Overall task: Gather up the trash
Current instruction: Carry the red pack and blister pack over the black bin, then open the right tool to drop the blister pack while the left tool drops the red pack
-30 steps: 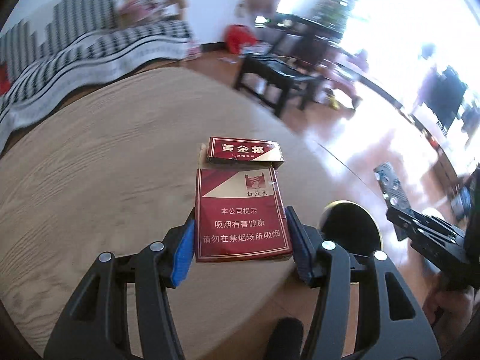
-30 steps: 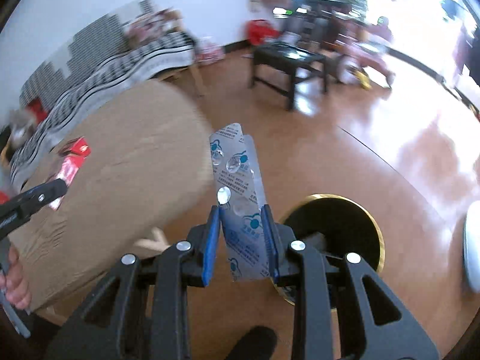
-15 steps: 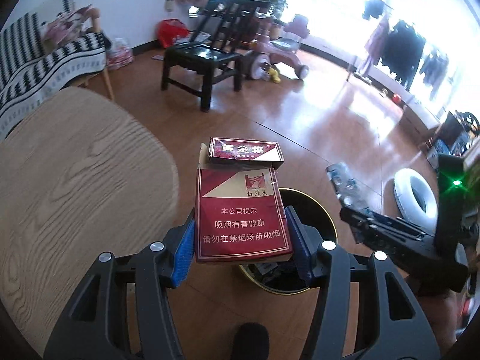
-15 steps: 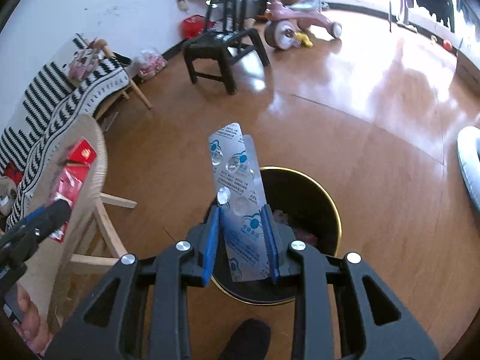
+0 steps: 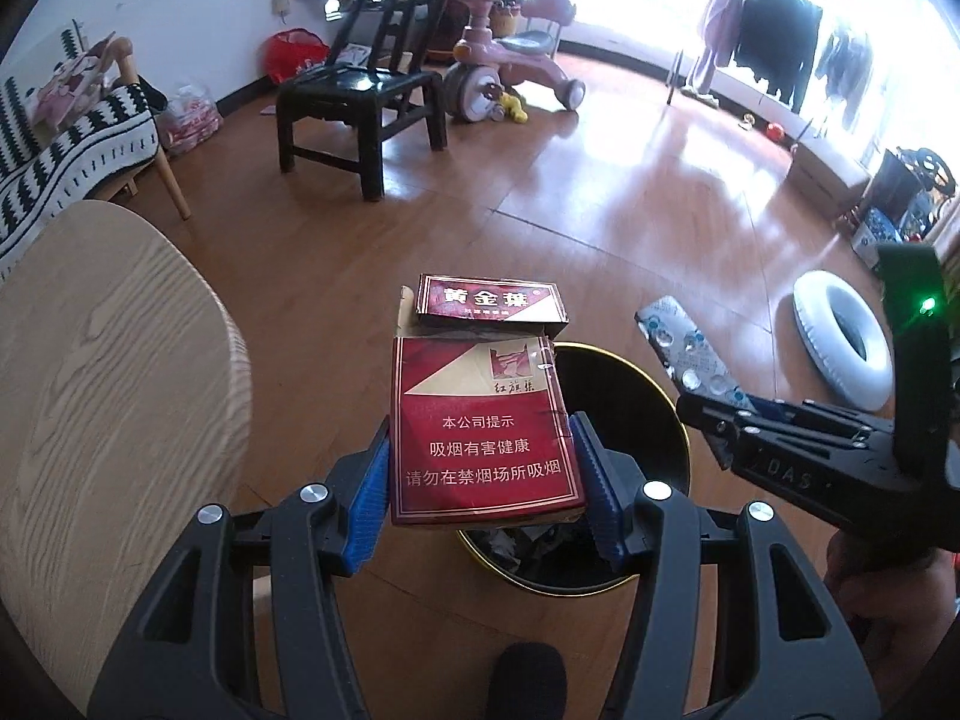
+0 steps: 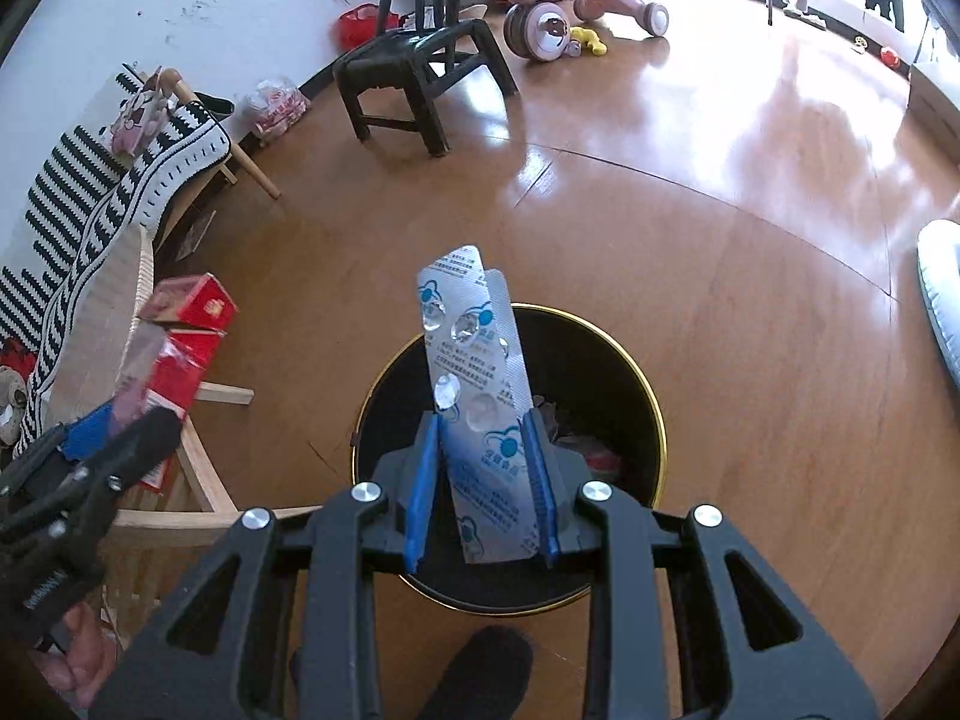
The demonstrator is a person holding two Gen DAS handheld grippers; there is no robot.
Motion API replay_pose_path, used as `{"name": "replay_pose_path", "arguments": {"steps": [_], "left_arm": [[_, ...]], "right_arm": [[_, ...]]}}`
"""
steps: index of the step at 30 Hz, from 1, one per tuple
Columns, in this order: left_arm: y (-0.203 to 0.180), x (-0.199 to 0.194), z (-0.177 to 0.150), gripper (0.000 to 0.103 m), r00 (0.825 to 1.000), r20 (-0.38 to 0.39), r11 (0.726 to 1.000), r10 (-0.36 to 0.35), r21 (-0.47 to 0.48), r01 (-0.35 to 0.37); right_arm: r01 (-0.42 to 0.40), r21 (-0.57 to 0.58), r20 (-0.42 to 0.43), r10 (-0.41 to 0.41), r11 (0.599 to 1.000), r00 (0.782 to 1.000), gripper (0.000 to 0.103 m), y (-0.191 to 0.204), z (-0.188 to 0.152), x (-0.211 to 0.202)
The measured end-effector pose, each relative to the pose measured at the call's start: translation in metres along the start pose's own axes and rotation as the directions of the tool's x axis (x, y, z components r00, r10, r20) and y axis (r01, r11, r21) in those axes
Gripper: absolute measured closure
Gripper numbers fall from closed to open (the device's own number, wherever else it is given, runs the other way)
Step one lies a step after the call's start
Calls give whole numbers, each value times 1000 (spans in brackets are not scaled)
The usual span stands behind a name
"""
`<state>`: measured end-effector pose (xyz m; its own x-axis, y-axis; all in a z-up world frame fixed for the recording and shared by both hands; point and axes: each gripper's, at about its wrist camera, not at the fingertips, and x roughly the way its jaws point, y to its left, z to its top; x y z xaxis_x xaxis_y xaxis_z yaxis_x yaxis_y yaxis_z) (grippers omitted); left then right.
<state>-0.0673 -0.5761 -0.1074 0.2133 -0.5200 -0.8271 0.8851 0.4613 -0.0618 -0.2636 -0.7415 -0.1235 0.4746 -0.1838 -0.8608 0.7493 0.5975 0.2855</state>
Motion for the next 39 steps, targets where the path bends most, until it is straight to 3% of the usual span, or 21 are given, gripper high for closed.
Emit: {"name": "replay_pose_path", "arguments": {"steps": [26,28,30,34,38,39], "left_arm": [[-21,25,1,48,998,-43,999,-51,16,52],[-21,27,1,48,997,-48,998,-53,16,54],[-23,30,0,48,997,-58,998,-59,18,61],[-30,37,-3,47,994,-82,996,-73,38,77],[-37,37,-5,26,994,-77,995,-77,51,82],[-38,36,-5,25,994,-75,995,-81,54,85]], "right_arm": [[-1,38,5,1,999,1000,74,-5,5,-1],[-4,45,9,3,999,1000,65,-6,5,-2],[4,48,19,-5,999,1000,46,-8,5,-4],[13,63,38,-16,998,999,35,-11,6,-9],[26,87,53,-31,996,998,30,-17,7,-14],[26,94,55,-32,995,998,29,-19,7,-14]]}}
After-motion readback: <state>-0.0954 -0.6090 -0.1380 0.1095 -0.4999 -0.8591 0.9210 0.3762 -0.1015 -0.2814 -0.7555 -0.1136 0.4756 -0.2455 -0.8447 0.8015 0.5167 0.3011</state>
